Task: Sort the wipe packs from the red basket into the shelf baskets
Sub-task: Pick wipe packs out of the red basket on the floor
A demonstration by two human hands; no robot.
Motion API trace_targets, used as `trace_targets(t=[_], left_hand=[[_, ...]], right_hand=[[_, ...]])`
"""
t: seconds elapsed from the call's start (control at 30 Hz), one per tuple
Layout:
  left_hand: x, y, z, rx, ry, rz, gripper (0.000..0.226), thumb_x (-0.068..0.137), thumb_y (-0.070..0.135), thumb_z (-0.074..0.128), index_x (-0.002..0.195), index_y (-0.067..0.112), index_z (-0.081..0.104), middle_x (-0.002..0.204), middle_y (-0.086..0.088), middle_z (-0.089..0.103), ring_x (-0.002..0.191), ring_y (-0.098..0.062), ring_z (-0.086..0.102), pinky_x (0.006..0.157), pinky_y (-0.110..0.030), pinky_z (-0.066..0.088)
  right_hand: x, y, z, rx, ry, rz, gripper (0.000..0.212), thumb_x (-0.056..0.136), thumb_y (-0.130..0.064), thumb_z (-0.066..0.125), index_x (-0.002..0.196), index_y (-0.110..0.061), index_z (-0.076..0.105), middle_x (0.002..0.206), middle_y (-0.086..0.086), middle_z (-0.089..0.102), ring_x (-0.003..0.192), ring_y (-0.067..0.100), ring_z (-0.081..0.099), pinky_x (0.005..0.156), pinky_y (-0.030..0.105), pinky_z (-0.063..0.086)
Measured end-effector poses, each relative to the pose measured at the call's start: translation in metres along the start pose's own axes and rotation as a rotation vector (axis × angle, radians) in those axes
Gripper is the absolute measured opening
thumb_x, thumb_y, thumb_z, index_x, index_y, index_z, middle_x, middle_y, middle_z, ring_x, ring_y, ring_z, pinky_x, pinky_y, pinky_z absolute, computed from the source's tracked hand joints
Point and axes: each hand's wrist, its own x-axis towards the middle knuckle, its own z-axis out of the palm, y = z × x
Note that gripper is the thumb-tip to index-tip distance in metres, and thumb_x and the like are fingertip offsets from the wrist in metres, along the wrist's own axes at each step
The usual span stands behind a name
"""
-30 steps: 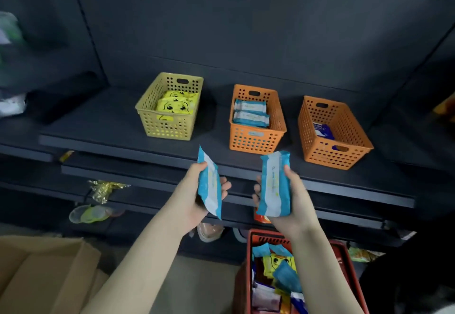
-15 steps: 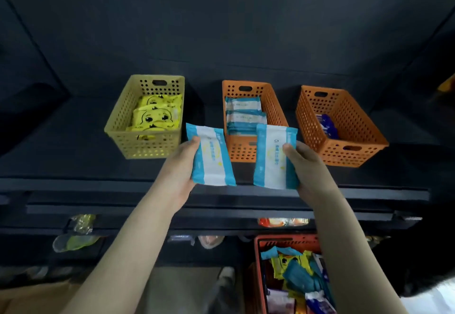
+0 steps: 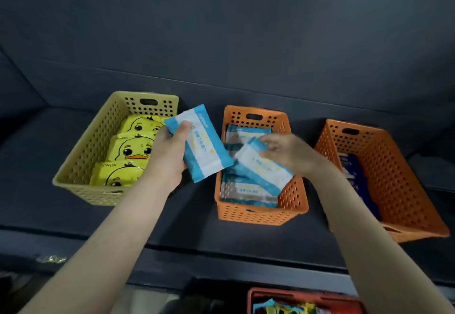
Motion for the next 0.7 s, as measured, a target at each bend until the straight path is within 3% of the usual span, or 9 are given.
trace_targets(t=[0.1,0.23,0.33,0.5,0.6,0.7], left_hand=[[0.019,0.003,0.005,-0.013,0.065,0.06,0.026,0.097,0.027,0.058,0.12,0.014,0.053,0.107,0.0,0.069,0.092,-0.015,0.071,0.063,-0.033,0.057],[0.04,0.006,0.012,-0.059,0.068,0.048,0.022,0.096,0.025,0.061,0.116,0.015,0.057,0.105,0.001,0.07,0.09,-0.012,0.071,0.064,-0.033,0.058],[0.05,0.004,0.018,-0.076,0.033,0.026,0.008,0.095,0.021,0.062,0.103,0.019,0.061,0.1,0.002,0.07,0.084,-0.008,0.071,0.066,-0.031,0.059],[0.064,-0.001,0.022,-0.098,0.022,-0.002,0.01,0.092,0.02,0.066,0.101,0.017,0.062,0.102,0.001,0.071,0.088,-0.01,0.072,0.072,-0.03,0.06],[0.068,0.0,0.019,-0.082,0.006,0.009,0.007,0.093,0.02,0.066,0.099,0.018,0.062,0.101,0.002,0.071,0.087,-0.008,0.072,0.073,-0.03,0.059],[0.069,0.002,0.017,-0.113,-0.051,-0.014,0.008,0.093,0.018,0.065,0.099,0.015,0.061,0.096,0.0,0.074,0.086,-0.011,0.073,0.064,-0.028,0.059]], right_hand=[[0.012,0.004,0.02,-0.144,-0.206,0.03,0.039,0.091,-0.022,0.067,0.13,-0.018,0.059,0.127,0.005,0.063,0.114,0.015,0.059,0.095,0.028,0.048],[0.016,0.01,0.04,-0.154,-0.353,0.045,0.036,0.092,-0.024,0.065,0.128,-0.023,0.061,0.127,-0.007,0.06,0.115,0.008,0.055,0.096,0.024,0.044],[0.016,0.015,0.048,-0.168,-0.292,0.018,0.033,0.089,-0.026,0.068,0.121,-0.027,0.065,0.112,-0.012,0.057,0.104,0.002,0.054,0.091,0.018,0.042],[0.011,0.021,0.057,-0.196,-0.161,-0.038,0.027,0.082,-0.031,0.076,0.107,-0.031,0.066,0.092,-0.02,0.056,0.084,-0.01,0.053,0.067,0.005,0.038],[0.009,0.02,0.055,-0.249,-0.12,-0.092,0.031,0.08,-0.032,0.078,0.108,-0.027,0.067,0.093,-0.019,0.059,0.087,-0.004,0.055,0.076,0.008,0.04],[0.007,0.013,0.043,-0.006,-0.008,-0.016,0.035,0.084,-0.037,0.072,0.117,-0.03,0.062,0.106,-0.017,0.066,0.096,-0.005,0.061,0.085,0.011,0.046]])
